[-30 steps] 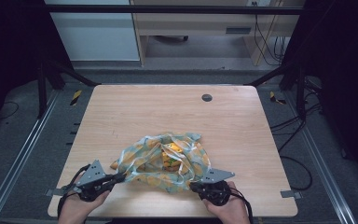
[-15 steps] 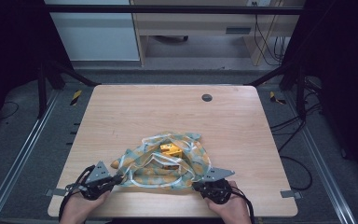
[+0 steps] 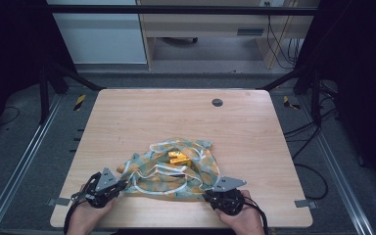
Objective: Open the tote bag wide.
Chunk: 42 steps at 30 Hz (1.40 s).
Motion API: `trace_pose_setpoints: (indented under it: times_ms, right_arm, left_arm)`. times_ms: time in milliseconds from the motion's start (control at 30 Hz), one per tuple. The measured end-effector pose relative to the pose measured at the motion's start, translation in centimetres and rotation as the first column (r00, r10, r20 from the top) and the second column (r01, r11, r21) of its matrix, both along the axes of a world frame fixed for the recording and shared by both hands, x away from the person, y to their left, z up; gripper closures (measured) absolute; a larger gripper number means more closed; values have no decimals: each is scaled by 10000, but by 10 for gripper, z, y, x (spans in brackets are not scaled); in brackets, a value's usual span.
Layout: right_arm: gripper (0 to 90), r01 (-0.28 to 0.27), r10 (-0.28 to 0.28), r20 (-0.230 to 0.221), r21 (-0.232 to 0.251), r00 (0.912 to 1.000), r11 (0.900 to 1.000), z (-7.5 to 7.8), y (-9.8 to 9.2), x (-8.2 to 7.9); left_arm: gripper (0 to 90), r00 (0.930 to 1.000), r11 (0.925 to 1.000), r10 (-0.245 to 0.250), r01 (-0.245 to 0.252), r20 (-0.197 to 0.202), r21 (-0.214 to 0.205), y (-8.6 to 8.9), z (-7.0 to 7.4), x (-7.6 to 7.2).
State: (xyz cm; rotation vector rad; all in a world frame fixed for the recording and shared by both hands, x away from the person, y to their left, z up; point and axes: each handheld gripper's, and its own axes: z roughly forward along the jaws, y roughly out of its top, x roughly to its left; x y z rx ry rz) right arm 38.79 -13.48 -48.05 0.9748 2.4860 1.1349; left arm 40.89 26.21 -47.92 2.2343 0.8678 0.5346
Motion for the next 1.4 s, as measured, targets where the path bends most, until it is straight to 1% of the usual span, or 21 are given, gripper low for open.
trace_pose_setpoints:
  times_ms: [133,200,267,333,400,467,500,533,633,700,767,800,833,867,933,967,1000,1067,1167,1300,1400]
  right_arm:
    - [687,6,-12,408,151,9992,9999,12,-3,-7]
    - [630,175,-193,741,241,9971,9996,21,-4,-8]
    - [600,299,-342,1042,426,9940,9986,32,-6,-7]
    - [570,388,-439,1269,427,9909,9983,44,-7,-2]
    - [548,422,-461,1472,293,9880,9987,51,-6,5]
    - [506,478,-479,1570,41,9864,9988,58,-1,16]
    - [489,495,-486,1579,-15,9863,9988,60,1,22]
    - [471,611,-602,1471,-18,9873,9981,62,4,29]
    - [430,751,-727,1436,-108,9870,9971,63,12,43]
    - [388,733,-706,1288,-157,9892,9972,64,18,52]
    - [359,664,-618,979,-440,9933,9968,61,22,60]
    - [364,754,-697,879,-632,9937,9952,60,24,65]
    - [396,828,-775,780,-678,9939,9943,58,24,67]
    - [457,831,-787,622,-723,9950,9939,57,24,70]
    - [597,787,-741,557,-842,9957,9933,55,23,74]
    - [651,715,-671,521,-875,9964,9936,54,23,76]
    - [726,704,-660,529,-864,9964,9938,55,23,78]
    - [816,738,-697,611,-684,9957,9949,56,23,81]
    - [872,791,-763,648,-410,9950,9960,58,22,89]
    - [893,1144,-1149,404,137,9926,9933,59,17,106]
    - [897,1427,-1435,132,450,9896,9887,56,14,118]
  left_arm:
    - [884,9999,10000,-34,34,117,54,0,1,-2]
    - [878,9998,10000,-53,51,178,85,0,2,-2]
    - [871,9998,10000,-9,8,211,81,1,2,-3]
    - [866,9997,9999,-19,16,225,114,2,3,-5]
    - [868,9997,10000,-23,20,262,96,2,4,-6]
    - [872,9996,10000,-37,36,275,35,3,5,-7]
    - [872,9997,10000,-31,31,262,-4,3,5,-6]
    - [873,9997,10000,-41,41,236,-22,3,5,-6]
    - [873,9997,10000,-20,22,233,-91,3,6,-4]
    - [874,9996,9999,-24,27,266,-112,3,6,-5]
    - [874,9995,9998,-87,92,287,-177,4,6,-7]
    - [876,9995,9997,-109,115,305,-194,5,6,-7]
    - [877,9994,9996,-143,149,309,-222,5,7,-9]
    - [879,9994,9995,-179,188,311,-270,6,8,-10]
    - [886,9986,9985,-381,396,371,-391,7,11,-14]
    - [888,9979,9975,-517,535,395,-471,6,12,-15]
    - [889,9968,9966,-711,726,370,-386,5,12,-16]
    - [893,9952,9955,-926,933,328,-190,2,12,-17]
    - [899,9907,9908,-1340,1335,225,207,-5,9,-17]
    - [900,9861,9828,-1658,1646,76,838,-13,4,-17]
    - [900,9859,9815,-1672,1658,62,956,-15,3,-17]
